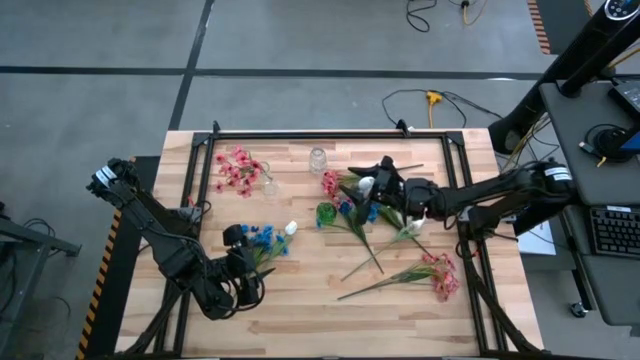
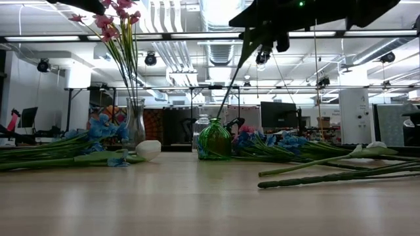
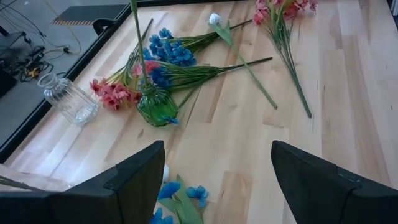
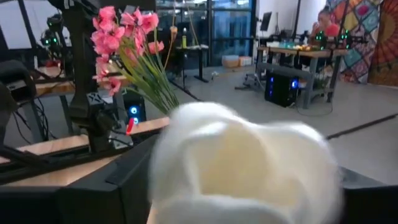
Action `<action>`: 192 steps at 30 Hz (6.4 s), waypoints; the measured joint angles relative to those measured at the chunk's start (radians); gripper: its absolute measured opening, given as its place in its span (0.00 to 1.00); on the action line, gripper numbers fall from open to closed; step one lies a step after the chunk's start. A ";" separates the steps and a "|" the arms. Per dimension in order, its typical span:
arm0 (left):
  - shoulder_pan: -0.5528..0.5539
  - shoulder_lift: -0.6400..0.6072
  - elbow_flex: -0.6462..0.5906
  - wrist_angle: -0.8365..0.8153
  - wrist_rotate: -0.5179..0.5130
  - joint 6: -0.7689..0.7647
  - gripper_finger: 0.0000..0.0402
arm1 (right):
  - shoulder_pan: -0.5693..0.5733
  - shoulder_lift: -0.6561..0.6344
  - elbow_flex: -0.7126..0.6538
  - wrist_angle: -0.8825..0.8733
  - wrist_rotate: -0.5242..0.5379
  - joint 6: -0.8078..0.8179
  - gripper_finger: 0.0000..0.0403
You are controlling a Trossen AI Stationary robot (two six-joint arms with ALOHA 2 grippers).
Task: Sort flowers into vase by color
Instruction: Put the right white tulip flower into the green vase, then put the bottom left blue flowers into the right transparent vase
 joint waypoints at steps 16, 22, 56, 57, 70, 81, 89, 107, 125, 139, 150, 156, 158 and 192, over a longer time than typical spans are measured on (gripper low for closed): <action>0.000 0.000 0.000 -0.009 0.055 -0.014 0.69 | 0.002 -0.102 0.000 -0.051 -0.001 0.003 0.78; 0.000 0.000 0.000 -0.053 0.076 -0.068 0.69 | 0.002 -0.126 0.033 -0.117 -0.001 0.002 0.78; 0.001 0.061 -0.042 -0.195 0.401 -0.422 0.69 | 0.002 -0.115 0.537 -0.875 0.106 0.027 0.78; 0.001 0.067 -0.053 -0.195 0.414 -0.438 0.69 | 0.002 -0.115 0.537 -0.876 0.106 0.027 0.78; -0.035 0.125 -0.245 -0.086 0.496 -0.714 0.69 | 0.002 -0.114 0.537 -0.903 0.104 0.028 0.78; -0.042 0.201 -0.319 0.051 0.523 -0.733 0.66 | 0.002 -0.114 0.537 -0.904 0.104 0.026 0.78; -0.058 0.288 -0.294 0.052 0.529 -0.739 0.54 | 0.002 -0.114 0.537 -0.904 0.104 0.028 0.78; -0.088 0.252 -0.283 0.015 0.576 -0.752 0.02 | 0.003 -0.114 0.537 -0.905 0.104 0.028 0.78; -0.093 0.059 -0.283 -0.088 0.549 -0.841 0.02 | 0.003 -0.114 0.536 -0.928 0.104 0.028 0.78; -0.093 0.051 -0.050 -0.405 0.542 -0.842 0.02 | 0.003 -0.114 0.536 -0.927 0.104 0.028 0.78; -0.095 0.091 0.091 -0.565 0.440 -0.805 0.02 | 0.003 -0.136 0.536 -0.928 0.104 0.011 0.78; -0.095 0.091 0.203 -0.532 0.199 -0.544 0.02 | 0.003 -0.176 0.536 -0.922 0.058 -0.029 0.78; -0.095 0.091 0.246 -0.500 0.101 -0.434 0.02 | 0.004 -0.182 0.536 -0.916 0.003 -0.039 0.78; 0.099 0.083 0.111 0.875 0.076 1.028 0.02 | 0.351 -0.123 0.536 -0.722 -0.078 -0.320 0.78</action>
